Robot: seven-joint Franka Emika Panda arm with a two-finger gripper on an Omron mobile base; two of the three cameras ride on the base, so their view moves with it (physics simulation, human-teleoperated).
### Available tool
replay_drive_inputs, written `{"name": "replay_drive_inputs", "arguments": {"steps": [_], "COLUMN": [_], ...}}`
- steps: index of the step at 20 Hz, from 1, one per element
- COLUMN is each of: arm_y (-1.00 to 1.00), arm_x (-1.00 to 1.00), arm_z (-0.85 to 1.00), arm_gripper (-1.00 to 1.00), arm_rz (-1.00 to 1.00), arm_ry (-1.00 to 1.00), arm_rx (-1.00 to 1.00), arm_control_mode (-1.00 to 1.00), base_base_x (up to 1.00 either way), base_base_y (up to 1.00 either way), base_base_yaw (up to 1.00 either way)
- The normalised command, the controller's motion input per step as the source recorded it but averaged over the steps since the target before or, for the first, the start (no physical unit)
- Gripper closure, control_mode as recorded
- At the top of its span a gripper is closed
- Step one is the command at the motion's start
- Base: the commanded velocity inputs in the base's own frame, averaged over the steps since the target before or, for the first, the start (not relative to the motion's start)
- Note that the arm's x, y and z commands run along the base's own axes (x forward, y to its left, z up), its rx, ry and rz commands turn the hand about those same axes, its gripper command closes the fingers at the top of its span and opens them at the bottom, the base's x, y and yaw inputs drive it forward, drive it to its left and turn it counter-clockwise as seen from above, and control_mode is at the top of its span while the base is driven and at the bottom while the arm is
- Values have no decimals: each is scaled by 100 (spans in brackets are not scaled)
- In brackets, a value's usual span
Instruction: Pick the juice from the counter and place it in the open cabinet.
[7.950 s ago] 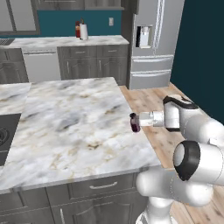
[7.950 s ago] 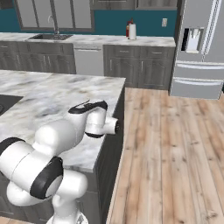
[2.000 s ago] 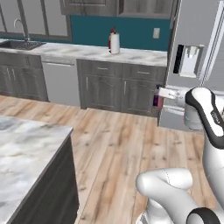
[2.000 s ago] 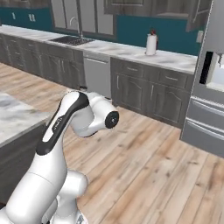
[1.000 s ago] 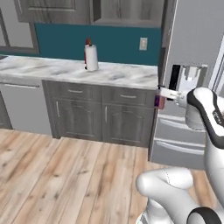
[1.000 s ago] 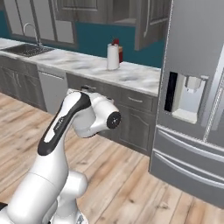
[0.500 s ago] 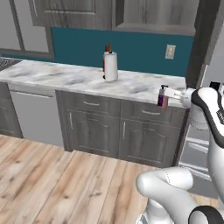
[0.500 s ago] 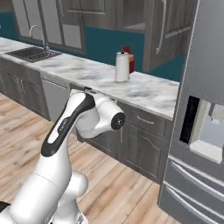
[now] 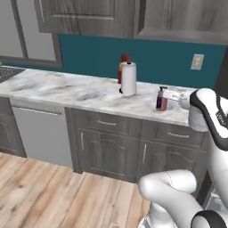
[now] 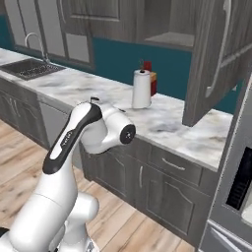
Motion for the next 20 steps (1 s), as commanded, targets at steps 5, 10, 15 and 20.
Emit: {"name": "replay_drive_inputs", "arguments": {"steps": [5,10,15,20], "arm_y": [0,0,0,0], "arm_x": [0,0,0,0], "arm_z": [0,0,0,0], "arm_gripper": [100,100,100,100], "arm_rz": [0,0,0,0], "arm_ry": [0,0,0,0], "arm_rx": [0,0,0,0], "arm_control_mode": [100,100,100,100], "base_base_x": [54,46,69,74], "base_base_y": [57,74,70,64], "base_base_yaw": [-42,-51,-60,-57]}}
